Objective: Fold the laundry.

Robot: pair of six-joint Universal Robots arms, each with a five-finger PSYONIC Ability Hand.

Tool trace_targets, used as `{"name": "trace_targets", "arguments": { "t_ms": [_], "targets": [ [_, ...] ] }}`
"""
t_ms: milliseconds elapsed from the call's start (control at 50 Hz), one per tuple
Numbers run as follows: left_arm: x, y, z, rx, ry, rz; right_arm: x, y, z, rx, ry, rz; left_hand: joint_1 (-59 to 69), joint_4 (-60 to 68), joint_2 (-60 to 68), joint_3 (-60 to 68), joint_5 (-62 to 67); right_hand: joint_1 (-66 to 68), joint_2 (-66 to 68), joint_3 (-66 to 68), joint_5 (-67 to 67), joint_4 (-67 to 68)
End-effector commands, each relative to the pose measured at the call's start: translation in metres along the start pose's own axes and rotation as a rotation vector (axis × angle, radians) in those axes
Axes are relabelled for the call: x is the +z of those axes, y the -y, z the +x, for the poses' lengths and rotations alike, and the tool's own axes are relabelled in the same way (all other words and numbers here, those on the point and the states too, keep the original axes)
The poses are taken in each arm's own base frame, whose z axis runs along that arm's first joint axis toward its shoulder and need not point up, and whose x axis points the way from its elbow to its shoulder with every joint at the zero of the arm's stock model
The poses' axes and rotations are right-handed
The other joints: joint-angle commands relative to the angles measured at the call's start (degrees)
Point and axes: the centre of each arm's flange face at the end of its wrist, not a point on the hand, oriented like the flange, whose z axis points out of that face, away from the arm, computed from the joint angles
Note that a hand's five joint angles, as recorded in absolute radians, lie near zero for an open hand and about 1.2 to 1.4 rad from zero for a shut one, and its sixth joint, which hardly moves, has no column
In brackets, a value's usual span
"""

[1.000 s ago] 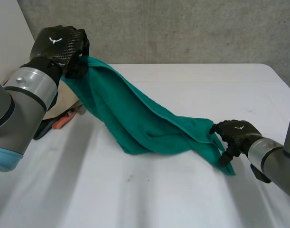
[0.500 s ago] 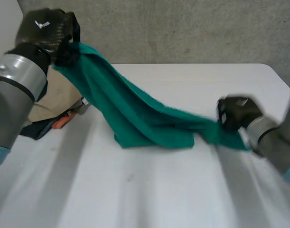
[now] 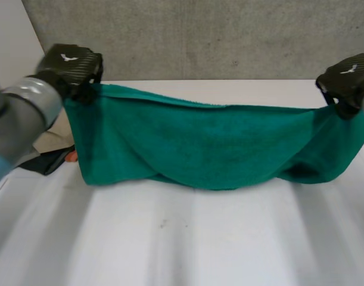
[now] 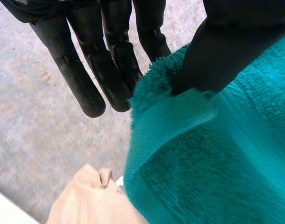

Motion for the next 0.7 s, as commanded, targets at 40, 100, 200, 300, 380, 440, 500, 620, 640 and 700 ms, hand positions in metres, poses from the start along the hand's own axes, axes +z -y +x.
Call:
{"name": "trace_targets", "arguments": {
  "t_ms": [40, 100, 200, 300, 380, 440, 500, 620, 640, 700],
  "targets": [
    [0.080, 0.034, -0.011, 0.080, 0.151, 0.401, 0.069, 0.033, 0.021, 0.035, -0.286, 0.241, 14.5, 11.2, 11.4, 11.5, 14.3, 16.1, 12.7, 12.1, 11.9, 11.5],
    [0.085, 0.064, -0.027, 0.097, 0.241, 0.580, 0.073, 0.058, 0.047, 0.055, -0.455, 0.407, 14.5, 11.2, 11.4, 11.5, 14.3, 16.1, 12.7, 12.1, 11.9, 11.5],
    [0.082, 0.105, -0.045, 0.113, 0.341, 0.773, 0.049, 0.107, 0.088, 0.065, -0.725, 0.715, 14.5, 11.2, 11.4, 11.5, 14.3, 16.1, 12.7, 12.1, 11.9, 11.5],
    [0.082, 0.084, -0.035, 0.100, 0.297, 0.687, 0.045, 0.104, 0.079, 0.045, -0.654, 0.708, 14.5, 11.2, 11.4, 11.5, 14.3, 16.1, 12.7, 12.1, 11.9, 11.5],
    [0.071, 0.062, -0.025, 0.062, 0.241, 0.604, 0.051, 0.081, 0.056, 0.027, -0.525, 0.618, 14.5, 11.2, 11.4, 11.5, 14.3, 16.1, 12.7, 12.1, 11.9, 11.5],
    [0.065, 0.036, -0.014, 0.004, 0.174, 0.531, 0.059, 0.053, 0.033, 0.029, -0.426, 0.513, 14.5, 11.2, 11.4, 11.5, 14.3, 16.1, 12.7, 12.1, 11.9, 11.5],
    [0.060, 0.003, 0.005, -0.044, 0.084, 0.442, 0.064, 0.025, 0.010, 0.036, -0.332, 0.403, 14.5, 11.2, 11.4, 11.5, 14.3, 16.1, 12.7, 12.1, 11.9, 11.5],
    [0.049, -0.076, 0.050, -0.089, -0.054, 0.202, 0.081, -0.055, -0.044, 0.058, -0.118, 0.155, 14.5, 11.2, 11.4, 11.5, 14.3, 16.1, 12.7, 12.1, 11.9, 11.5],
    [0.047, -0.083, 0.054, -0.091, -0.064, 0.177, 0.082, -0.065, -0.051, 0.061, -0.093, 0.129, 14.5, 11.2, 11.4, 11.5, 14.3, 16.1, 12.7, 12.1, 11.9, 11.5],
    [0.036, -0.101, 0.069, -0.104, -0.108, 0.092, 0.084, -0.091, -0.070, 0.081, -0.026, 0.062, 14.5, 11.2, 11.4, 11.5, 14.3, 16.1, 12.7, 12.1, 11.9, 11.5]
  ]
}}
